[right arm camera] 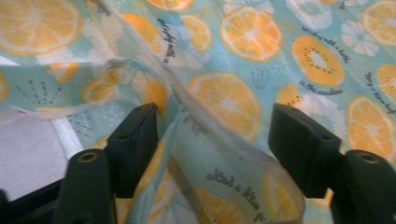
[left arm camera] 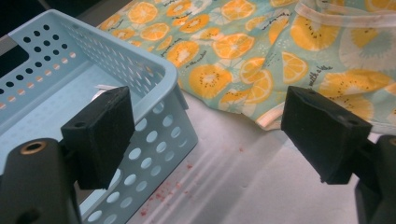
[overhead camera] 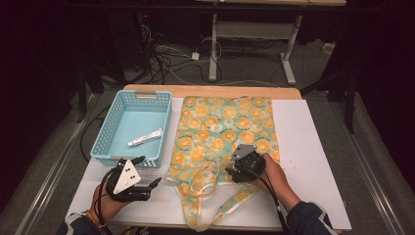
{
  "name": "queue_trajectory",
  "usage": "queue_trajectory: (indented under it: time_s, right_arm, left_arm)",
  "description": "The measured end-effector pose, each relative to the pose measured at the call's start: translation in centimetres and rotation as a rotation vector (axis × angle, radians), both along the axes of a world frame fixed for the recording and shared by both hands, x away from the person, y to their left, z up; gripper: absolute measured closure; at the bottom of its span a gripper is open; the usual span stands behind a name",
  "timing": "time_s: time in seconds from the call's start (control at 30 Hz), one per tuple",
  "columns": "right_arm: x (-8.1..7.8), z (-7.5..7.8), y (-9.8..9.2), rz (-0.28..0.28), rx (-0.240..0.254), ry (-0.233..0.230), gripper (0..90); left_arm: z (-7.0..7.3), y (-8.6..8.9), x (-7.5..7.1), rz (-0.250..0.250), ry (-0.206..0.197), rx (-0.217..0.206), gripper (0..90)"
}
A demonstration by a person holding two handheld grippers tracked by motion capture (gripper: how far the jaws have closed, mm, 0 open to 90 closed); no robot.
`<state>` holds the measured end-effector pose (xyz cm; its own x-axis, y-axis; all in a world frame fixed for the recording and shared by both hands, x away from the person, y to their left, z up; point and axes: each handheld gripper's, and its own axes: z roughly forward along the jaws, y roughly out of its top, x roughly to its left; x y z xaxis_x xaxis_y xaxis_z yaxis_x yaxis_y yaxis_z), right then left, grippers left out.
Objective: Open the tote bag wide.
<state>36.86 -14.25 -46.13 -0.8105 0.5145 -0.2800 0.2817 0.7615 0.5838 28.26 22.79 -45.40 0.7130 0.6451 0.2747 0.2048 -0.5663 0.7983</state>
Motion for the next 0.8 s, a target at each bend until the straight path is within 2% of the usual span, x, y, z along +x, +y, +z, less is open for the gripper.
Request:
queue_trajectory:
  time_s: [0.13, 0.17, 0.2, 0.23, 0.27, 0.33, 0.43, 0.47, 0.5, 0.53, 0.57, 0.6, 0.63, 0.67, 0.7, 0.73, 0.8]
  right_arm:
    - [0.6, -0.4, -0.1, -0.021, -0.01, 0.02, 31.3]
    - [1.0, -0.8, -0.1, -0.013, 0.002, 0.056, 36.7]
    - [1.0, -0.8, -0.1, -0.013, 0.002, 0.056, 36.7]
    - [1.2, -0.8, -0.2, 0.003, 0.034, 0.088, 47.0]
    - [1.2, -0.8, -0.2, 0.003, 0.034, 0.088, 47.0]
    - [1.2, -0.7, -0.1, 0.028, 0.037, 0.112, 65.3]
    - [1.2, -0.6, 0.5, 0.033, 0.019, 0.123, 84.7]
    - [1.2, -0.6, 0.5, 0.033, 0.019, 0.123, 84.7]
    - [1.2, -0.4, 0.8, 0.023, 0.008, 0.092, 87.4]
    - [1.2, -0.4, 0.8, 0.023, 0.008, 0.092, 87.4]
    - [1.1, -0.1, 1.1, 0.009, 0.028, 0.049, 88.1]
    - [1.1, -0.1, 1.1, 0.009, 0.028, 0.049, 88.1]
    - [1.2, 0.5, 1.4, -0.01, 0.049, 0.008, 88.3]
    - [1.2, 0.5, 1.4, -0.01, 0.049, 0.008, 88.3]
    - [1.4, 1.2, 1.7, -0.045, 0.075, -0.041, 88.6]
    - [1.4, 1.2, 1.7, -0.045, 0.075, -0.041, 88.6]
    - [1.8, 2.1, 1.8, -0.08, 0.117, -0.079, 88.6]
  left_arm:
    - [0.0, -0.1, -0.1, -0.006, 0.002, 0.005, 17.0]
    - [0.0, -0.1, -0.1, -0.007, 0.001, 0.005, 17.0]
    - [0.0, -0.1, -0.1, -0.007, 0.002, 0.004, 17.0]
    - [0.0, -0.1, 0.0, -0.006, 0.003, 0.003, 17.0]
    - [0.0, -0.1, 0.0, -0.007, 0.004, 0.002, 17.0]
    - [0.0, -0.1, 0.0, -0.008, 0.004, 0.004, 17.0]
    - [0.0, -0.1, -0.1, -0.011, 0.005, 0.002, 17.0]
    - [0.0, -0.1, -0.1, -0.011, 0.005, 0.002, 17.0]
    - [0.0, -0.1, -0.1, -0.012, 0.005, 0.0, 17.0]
    - [0.1, -0.1, 0.0, -0.013, 0.006, -0.002, 17.0]
    - [0.1, -0.1, 0.0, -0.013, 0.005, -0.006, 17.0]
    - [0.2, -0.1, 0.0, -0.013, 0.005, -0.011, 17.0]
    - [0.4, -0.1, 0.1, -0.014, 0.002, -0.011, 17.0]
    - [0.5, -0.1, 0.1, -0.012, -0.003, -0.016, 17.0]
    - [0.7, -0.1, 0.2, -0.009, -0.007, -0.021, 17.0]
    - [1.0, 0.0, 0.3, -0.009, -0.009, -0.027, 17.0]
    - [1.6, 0.3, 0.5, 0.002, -0.019, -0.042, 17.0]
